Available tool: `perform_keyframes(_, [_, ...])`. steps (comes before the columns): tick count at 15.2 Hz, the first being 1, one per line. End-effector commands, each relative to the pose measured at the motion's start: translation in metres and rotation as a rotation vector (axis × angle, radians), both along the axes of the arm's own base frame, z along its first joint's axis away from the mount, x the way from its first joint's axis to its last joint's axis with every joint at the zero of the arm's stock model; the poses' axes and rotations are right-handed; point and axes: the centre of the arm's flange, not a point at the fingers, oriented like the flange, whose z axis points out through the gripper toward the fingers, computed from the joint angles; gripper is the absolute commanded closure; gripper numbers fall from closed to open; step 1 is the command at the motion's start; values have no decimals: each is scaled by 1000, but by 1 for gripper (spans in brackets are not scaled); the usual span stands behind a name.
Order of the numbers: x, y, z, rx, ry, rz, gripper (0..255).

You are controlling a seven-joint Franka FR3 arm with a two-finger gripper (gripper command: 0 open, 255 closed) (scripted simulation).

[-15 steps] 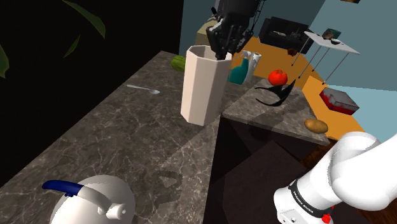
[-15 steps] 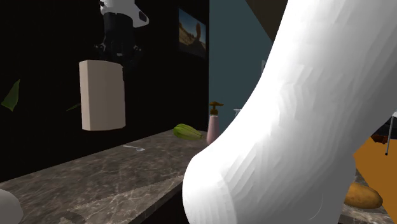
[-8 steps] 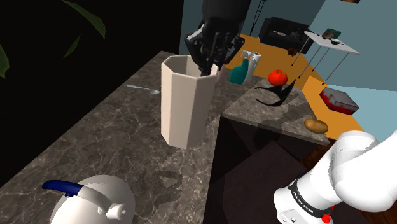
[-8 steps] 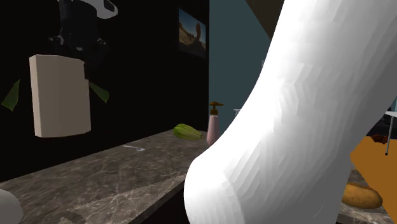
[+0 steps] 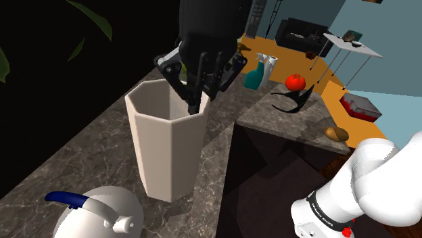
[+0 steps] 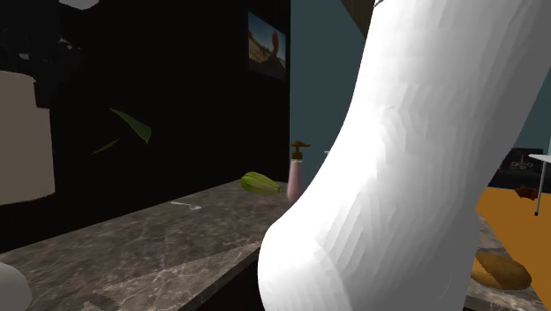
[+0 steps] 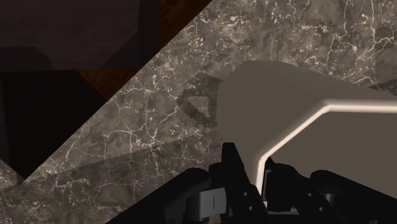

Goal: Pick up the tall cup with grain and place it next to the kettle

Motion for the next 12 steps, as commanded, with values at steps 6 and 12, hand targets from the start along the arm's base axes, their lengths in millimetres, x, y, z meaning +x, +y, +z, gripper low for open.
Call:
perform_keyframes(6, [-45,81,1,1,0,-3,255])
perform_keyframes(12, [-76,139,-4,1,0,-3,255])
